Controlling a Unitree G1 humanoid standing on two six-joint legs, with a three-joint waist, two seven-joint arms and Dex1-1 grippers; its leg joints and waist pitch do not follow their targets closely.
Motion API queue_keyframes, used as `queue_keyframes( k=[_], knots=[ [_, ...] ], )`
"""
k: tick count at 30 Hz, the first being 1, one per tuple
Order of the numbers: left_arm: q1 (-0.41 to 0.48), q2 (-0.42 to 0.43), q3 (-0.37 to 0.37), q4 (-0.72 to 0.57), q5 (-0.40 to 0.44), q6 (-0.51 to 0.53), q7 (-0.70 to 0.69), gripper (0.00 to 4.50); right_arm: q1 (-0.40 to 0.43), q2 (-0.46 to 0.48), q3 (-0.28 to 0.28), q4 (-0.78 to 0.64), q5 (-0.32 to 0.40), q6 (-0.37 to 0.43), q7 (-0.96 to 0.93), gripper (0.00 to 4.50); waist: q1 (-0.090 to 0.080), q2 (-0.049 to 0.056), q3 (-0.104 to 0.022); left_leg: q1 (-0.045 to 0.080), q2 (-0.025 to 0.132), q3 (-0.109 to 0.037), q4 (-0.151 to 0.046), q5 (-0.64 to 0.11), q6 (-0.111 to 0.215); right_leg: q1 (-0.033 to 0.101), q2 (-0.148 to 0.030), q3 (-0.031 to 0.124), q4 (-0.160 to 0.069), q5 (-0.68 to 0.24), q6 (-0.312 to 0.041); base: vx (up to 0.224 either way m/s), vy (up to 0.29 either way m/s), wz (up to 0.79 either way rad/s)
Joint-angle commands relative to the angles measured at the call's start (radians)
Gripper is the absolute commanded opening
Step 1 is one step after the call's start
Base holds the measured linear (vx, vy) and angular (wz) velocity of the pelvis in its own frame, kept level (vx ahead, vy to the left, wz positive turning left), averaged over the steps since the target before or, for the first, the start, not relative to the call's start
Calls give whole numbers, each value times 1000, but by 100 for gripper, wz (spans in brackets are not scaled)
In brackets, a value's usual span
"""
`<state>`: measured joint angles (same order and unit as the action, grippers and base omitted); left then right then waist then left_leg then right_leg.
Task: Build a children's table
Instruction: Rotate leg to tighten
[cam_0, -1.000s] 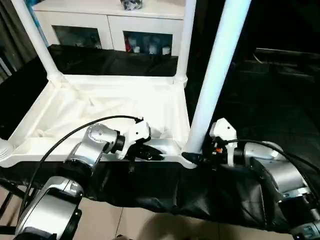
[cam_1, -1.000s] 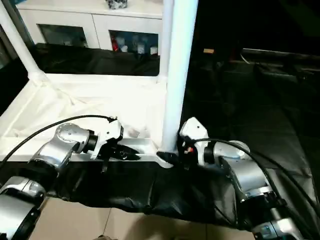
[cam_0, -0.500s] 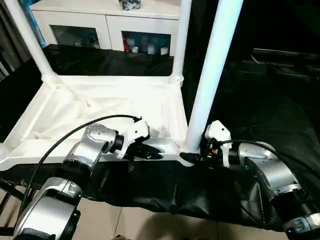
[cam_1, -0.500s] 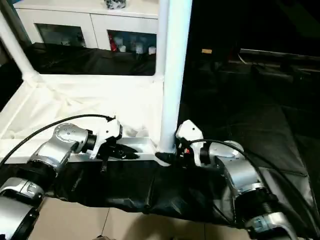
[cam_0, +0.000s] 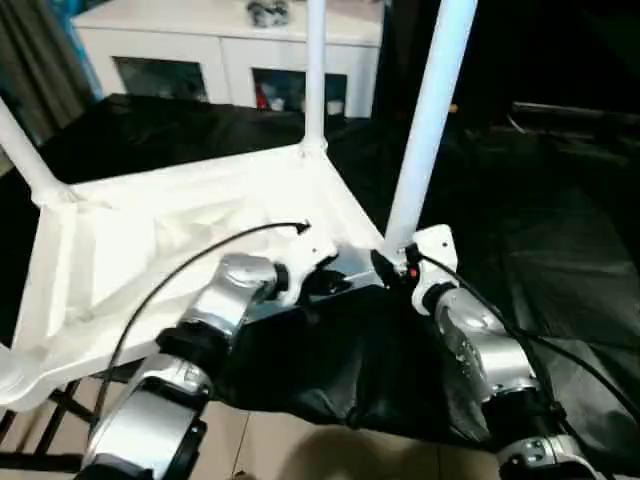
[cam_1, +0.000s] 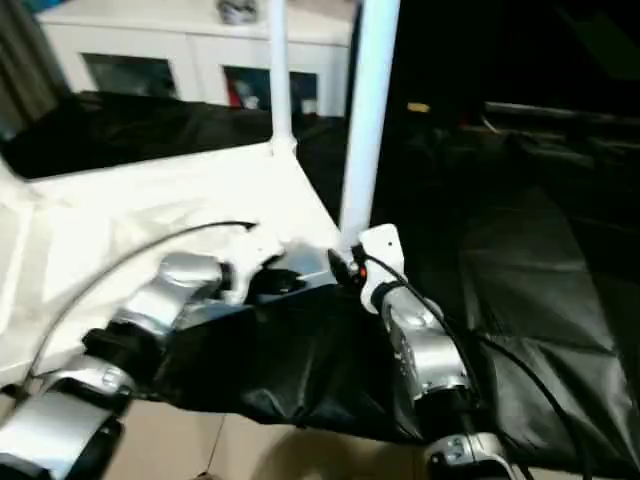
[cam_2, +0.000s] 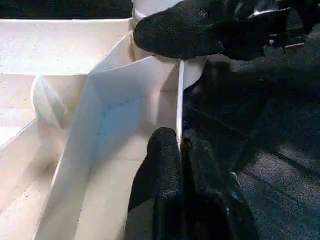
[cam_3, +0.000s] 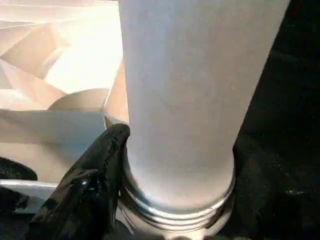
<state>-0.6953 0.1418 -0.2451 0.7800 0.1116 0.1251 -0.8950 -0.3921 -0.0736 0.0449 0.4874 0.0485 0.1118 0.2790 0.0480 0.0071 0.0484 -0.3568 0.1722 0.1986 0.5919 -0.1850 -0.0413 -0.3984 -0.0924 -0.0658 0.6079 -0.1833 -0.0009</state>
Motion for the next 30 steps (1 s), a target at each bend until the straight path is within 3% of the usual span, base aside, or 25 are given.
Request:
queue_keyframes(
  k=[1, 4, 5, 10, 13, 15, 17, 22, 23, 30],
  knots=[
    [17, -90, -42, -7, -29, -22, 26, 0, -7, 103, 108, -14, 24, -49, 78, 342, 5, -11, -48, 9, 52, -36, -82, -347, 10, 29, -68, 46, -109, -468, -151, 0, 0, 0],
    [26, -67, -32, -22, -28, -36, -10, 0, 0, 73, 74, -38, 49, -67, 144, 348, 6, -10, -50, 6, 54, -37, -84, -347, 15, 31, -68, 48, -107, -446, -151, 0, 0, 0],
    [29, -56, -28, -28, -33, -42, -29, 0, 6, 52, 68, -51, 67, -67, 191, 378, 5, -11, -51, 4, 54, -37, -84, -341, 18, 32, -68, 48, -105, -431, -155, 0, 0, 0],
    [54, 8, -18, -69, -79, -79, -174, 0, 25, -101, 100, -93, 97, -54, 425, 396, 15, -14, -63, -9, 53, -28, -72, -203, 80, 50, -66, 47, -79, -190, -224, 0, 0, 0],
    [61, 31, -19, -82, -91, -74, -221, 0, 28, -144, 107, -101, 106, -47, 495, 396, 20, -13, -60, -9, 54, -26, -70, -185, 96, 48, -67, 45, -83, -208, -235, 0, 0, 0],
    [67, 76, -22, -91, -102, -107, -306, 0, 32, -225, 127, -115, 111, -56, 633, 396, 24, -16, -58, -6, 56, -27, -71, -200, 90, 48, -67, 44, -87, -245, -232, 0, 0, 0],
    [66, 115, -25, -88, -106, -127, -381, 0, 35, -287, 143, -131, 124, -51, 755, 396, 32, -10, -57, -1, 63, -26, -73, -222, 88, 43, -63, 45, -83, -249, -232, 0, 0, 0],
    [56, 152, -26, -84, -123, -141, -476, 0, 19, -345, 161, -125, 136, -42, 889, 396, 47, -13, -57, 2, 67, -24, -75, -239, 71, 41, -65, 45, -78, -236, -249, 0, 0, 0],
    [52, 157, -23, -84, -129, -139, -493, 0, 15, -355, 166, -121, 140, -39, 916, 370, 48, -12, -57, 1, 68, -24, -74, -235, 70, 41, -67, 46, -76, -228, -252, 0, 0, 0],
    [30, 164, -27, -69, -157, -136, -583, 0, -14, -369, 189, -101, 166, -14, 1011, 319, 57, -13, -57, -1, 66, -23, -72, -216, 70, 42, -69, 46, -74, -219, -260, 0, 0, 0]
  ],
)
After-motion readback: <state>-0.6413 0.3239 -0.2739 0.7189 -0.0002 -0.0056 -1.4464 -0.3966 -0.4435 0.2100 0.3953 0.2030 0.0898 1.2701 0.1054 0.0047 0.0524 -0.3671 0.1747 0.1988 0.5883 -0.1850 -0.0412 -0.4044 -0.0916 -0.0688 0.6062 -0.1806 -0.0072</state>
